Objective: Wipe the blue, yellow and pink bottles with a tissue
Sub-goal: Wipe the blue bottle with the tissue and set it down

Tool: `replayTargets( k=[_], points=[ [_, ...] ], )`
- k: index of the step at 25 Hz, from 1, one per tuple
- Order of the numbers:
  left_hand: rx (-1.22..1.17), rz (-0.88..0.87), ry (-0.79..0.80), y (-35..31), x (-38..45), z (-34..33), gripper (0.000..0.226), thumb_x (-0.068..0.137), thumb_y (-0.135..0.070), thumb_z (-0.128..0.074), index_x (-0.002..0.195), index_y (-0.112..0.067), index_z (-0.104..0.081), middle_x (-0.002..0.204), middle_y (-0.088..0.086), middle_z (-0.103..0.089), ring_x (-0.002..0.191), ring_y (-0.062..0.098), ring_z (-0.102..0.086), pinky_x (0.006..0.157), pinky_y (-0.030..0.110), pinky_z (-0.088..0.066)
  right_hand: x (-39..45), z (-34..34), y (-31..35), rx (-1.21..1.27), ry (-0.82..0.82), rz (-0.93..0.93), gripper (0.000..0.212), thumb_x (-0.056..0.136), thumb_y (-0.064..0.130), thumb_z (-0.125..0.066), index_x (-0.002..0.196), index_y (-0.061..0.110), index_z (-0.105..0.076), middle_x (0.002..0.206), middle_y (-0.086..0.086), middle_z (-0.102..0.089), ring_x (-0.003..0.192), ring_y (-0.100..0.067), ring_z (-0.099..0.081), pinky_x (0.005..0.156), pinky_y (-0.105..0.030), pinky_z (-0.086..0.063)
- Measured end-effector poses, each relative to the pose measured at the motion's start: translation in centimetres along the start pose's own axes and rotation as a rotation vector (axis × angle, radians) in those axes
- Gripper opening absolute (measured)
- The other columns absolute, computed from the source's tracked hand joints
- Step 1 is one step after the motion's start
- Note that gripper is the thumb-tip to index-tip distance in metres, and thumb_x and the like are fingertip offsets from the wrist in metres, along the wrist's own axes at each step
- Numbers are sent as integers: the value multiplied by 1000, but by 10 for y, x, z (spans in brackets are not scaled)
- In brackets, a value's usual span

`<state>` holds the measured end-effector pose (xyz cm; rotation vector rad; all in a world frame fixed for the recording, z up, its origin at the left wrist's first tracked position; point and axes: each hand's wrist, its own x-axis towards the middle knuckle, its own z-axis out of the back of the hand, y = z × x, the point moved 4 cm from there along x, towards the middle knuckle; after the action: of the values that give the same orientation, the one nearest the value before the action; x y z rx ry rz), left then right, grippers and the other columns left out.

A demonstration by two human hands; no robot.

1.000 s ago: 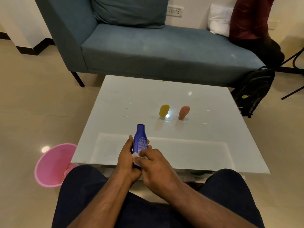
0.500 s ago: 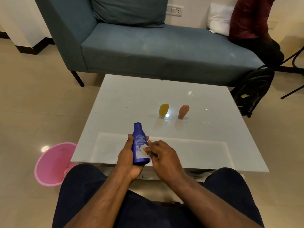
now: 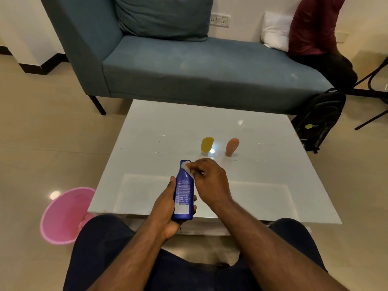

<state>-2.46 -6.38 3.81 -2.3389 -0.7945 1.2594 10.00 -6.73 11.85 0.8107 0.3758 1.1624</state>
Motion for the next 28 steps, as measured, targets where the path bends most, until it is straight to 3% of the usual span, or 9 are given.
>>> replayTargets(
  k=[2,5,7,11,15,17,20,25,28],
  points=[
    [-24,-20,-12,-1,1,1,47,97,-51,-53,114,-9,-65,80,13,-75,65,23,-71,60,34,-60,-10,-2,0,32,29,-13,23,92,30,-60,108,14,-67,105,2,-63,90,-5,-56,75,-7,-41],
    [-49,-53,-29,-2,4,2,63,85,-58,-59,123,-9,-64,85,14,-72,72,24,-67,69,37,-56,-46,-7,0,60,55,1,21,92,27,-59,107,16,-68,103,5,-62,88,-5,-59,78,-12,-49],
    [-23,-64,-6,-2,4,2,71,79,-59,-62,128,-8,-62,85,14,-70,71,23,-65,65,36,-56,-49,-5,1,94,55,5,18,91,23,-61,105,15,-69,101,5,-62,85,-1,-58,78,-6,-46],
    [46,-40,9,3,-3,-2,59,85,-56,-61,116,-7,-64,81,13,-73,64,21,-69,54,31,-58,-8,7,1,161,-16,-108,16,91,24,-61,103,17,-69,101,5,-67,84,-3,-59,67,0,-41],
    [-8,-36,-13,-2,-7,-2,55,85,-56,-62,113,-9,-65,76,12,-70,63,21,-66,60,33,-57,-21,-2,6,183,-5,-98,13,94,22,-59,104,20,-67,105,7,-65,85,0,-59,67,-1,-44],
    [-72,-42,-32,-4,-2,-1,59,83,-55,-63,120,-10,-64,76,11,-69,67,22,-64,69,37,-54,-46,-8,6,200,10,-89,13,94,20,-58,103,22,-68,101,11,-64,89,0,-60,73,-8,-49],
    [-110,-56,-71,-5,2,1,52,94,-45,-60,132,-9,-60,78,12,-70,70,22,-66,70,37,-55,-64,-16,7,170,27,-33,13,92,20,-61,101,22,-70,98,12,-63,91,-4,-60,80,-17,-52],
    [-79,34,-22,-1,-4,-3,56,91,-58,-60,125,-14,-67,112,20,-70,105,32,-65,92,52,-55,-28,-15,3,44,2,-15,15,94,32,-58,100,24,-69,100,9,-66,90,-5,-59,84,-20,-50],
    [-184,73,49,-3,-12,-5,55,92,-55,-60,124,-10,-67,104,20,-72,98,31,-68,84,48,-57,-35,-22,10,52,61,-24,23,96,42,-51,100,25,-66,98,13,-62,85,-1,-58,82,-16,-48]
  ],
)
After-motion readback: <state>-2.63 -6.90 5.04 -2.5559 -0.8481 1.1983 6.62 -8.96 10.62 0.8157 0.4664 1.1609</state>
